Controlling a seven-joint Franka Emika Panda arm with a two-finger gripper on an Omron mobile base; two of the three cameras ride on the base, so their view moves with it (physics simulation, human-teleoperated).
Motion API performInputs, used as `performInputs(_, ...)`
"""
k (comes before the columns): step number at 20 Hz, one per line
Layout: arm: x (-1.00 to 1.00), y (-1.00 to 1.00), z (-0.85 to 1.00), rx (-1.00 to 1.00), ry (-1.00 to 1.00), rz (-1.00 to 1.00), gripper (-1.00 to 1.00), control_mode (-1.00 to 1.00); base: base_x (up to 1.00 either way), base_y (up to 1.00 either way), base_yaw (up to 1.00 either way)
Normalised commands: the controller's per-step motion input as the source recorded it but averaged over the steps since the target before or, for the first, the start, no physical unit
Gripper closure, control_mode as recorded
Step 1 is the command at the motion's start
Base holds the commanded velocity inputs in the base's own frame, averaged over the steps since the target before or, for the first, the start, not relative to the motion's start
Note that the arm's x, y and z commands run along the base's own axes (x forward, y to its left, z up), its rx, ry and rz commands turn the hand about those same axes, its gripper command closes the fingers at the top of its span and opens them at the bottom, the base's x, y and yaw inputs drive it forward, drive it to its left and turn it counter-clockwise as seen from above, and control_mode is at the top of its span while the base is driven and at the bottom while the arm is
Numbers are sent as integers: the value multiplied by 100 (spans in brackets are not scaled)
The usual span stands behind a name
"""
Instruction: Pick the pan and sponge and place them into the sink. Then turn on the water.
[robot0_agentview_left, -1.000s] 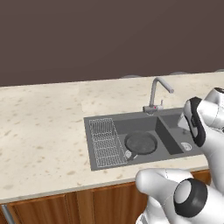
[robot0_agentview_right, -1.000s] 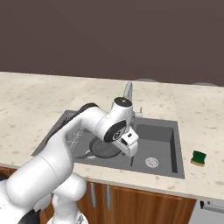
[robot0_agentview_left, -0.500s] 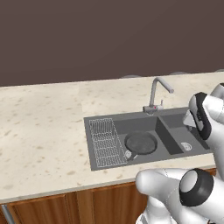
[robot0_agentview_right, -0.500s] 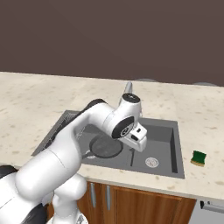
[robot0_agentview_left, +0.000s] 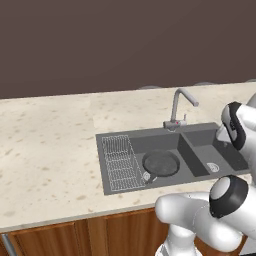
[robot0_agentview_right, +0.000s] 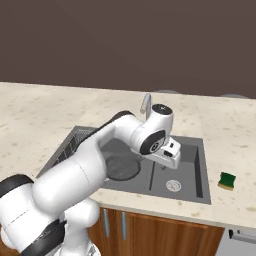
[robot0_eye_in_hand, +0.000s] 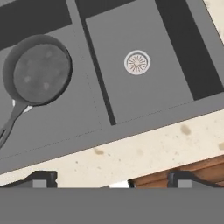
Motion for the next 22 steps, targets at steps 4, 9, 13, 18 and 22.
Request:
performInputs(4,5,-37,0,-6,2,6,-100,-100,0,0,0)
performInputs(9,-6,-42,2,-6,-1,6,-100,-100,0,0,0)
performInputs(13,-11,-36,15,-12,-4,5,-100,-100,0,0,0)
performInputs(18,2,-34,4,-11,2,0,-100,-100,0,0,0)
performInputs(22,14,-37,0,-8,1,0,-100,-100,0,0,0)
